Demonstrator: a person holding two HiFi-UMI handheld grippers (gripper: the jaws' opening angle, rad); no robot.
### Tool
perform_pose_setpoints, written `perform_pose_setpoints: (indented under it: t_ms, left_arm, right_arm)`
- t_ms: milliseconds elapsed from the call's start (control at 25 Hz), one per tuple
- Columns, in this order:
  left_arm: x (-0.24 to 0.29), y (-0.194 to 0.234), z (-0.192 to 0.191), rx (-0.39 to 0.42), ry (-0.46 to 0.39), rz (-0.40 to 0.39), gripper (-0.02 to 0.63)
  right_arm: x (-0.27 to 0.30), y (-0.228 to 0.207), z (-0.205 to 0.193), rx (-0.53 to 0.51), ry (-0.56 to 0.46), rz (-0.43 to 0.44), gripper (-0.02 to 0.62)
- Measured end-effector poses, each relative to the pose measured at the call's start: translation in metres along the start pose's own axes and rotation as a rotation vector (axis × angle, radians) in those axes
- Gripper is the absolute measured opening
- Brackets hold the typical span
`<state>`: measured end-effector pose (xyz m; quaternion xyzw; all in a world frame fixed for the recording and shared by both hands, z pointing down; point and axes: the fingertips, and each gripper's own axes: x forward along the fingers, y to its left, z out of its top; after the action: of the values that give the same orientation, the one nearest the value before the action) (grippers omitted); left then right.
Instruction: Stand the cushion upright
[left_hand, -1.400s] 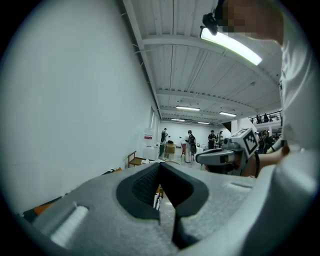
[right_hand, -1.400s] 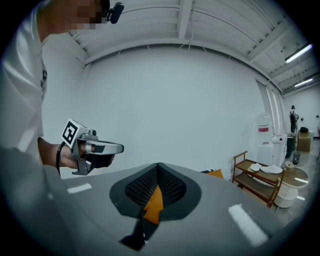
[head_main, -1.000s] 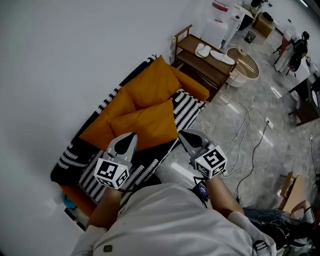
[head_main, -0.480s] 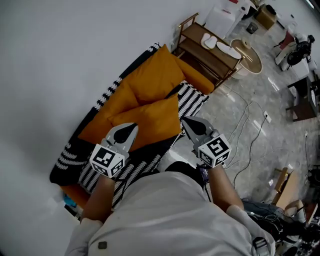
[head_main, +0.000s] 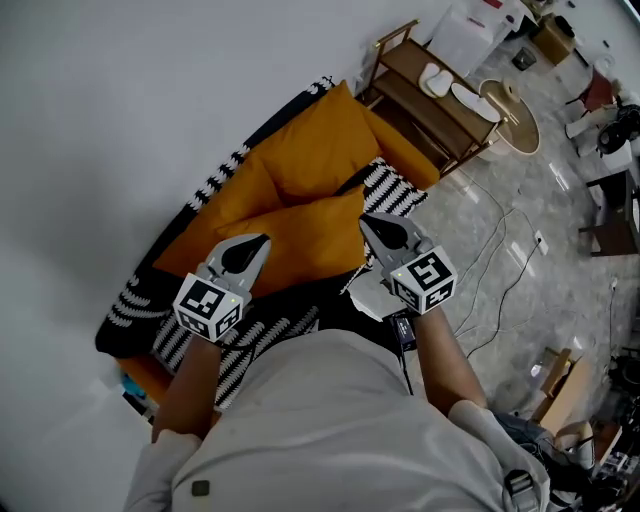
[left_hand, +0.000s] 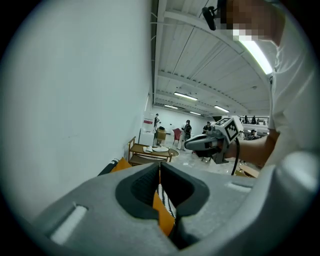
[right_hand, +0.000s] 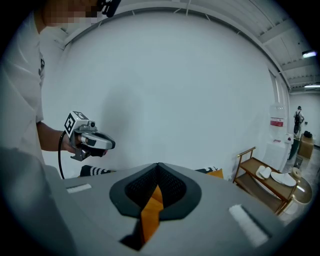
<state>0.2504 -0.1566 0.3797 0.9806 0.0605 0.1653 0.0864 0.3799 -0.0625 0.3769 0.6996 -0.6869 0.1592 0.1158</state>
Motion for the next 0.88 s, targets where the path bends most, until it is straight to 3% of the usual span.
perform_pose_setpoints:
  t_ms: [280, 600, 880]
  left_arm:
    - [0.049, 0.036, -0.018, -0.012, 0.069, 0.023, 0.046]
    - [0.119, 0.072, -0.083, -0.017, 0.272, -0.003, 0.117]
    - [0.153, 0.127, -0.174, 0.041, 0.488, 0.035, 0.186]
  right_arm:
    - [0.048, -0.051, -0.029, -0.041, 0.093, 0.124, 0.023]
    - [0.116, -0.096, -0.107, -0.235, 0.349, 0.323, 0.1]
    - [0.167, -0.122, -0.194, -0.241, 0.551, 0.465, 0.174]
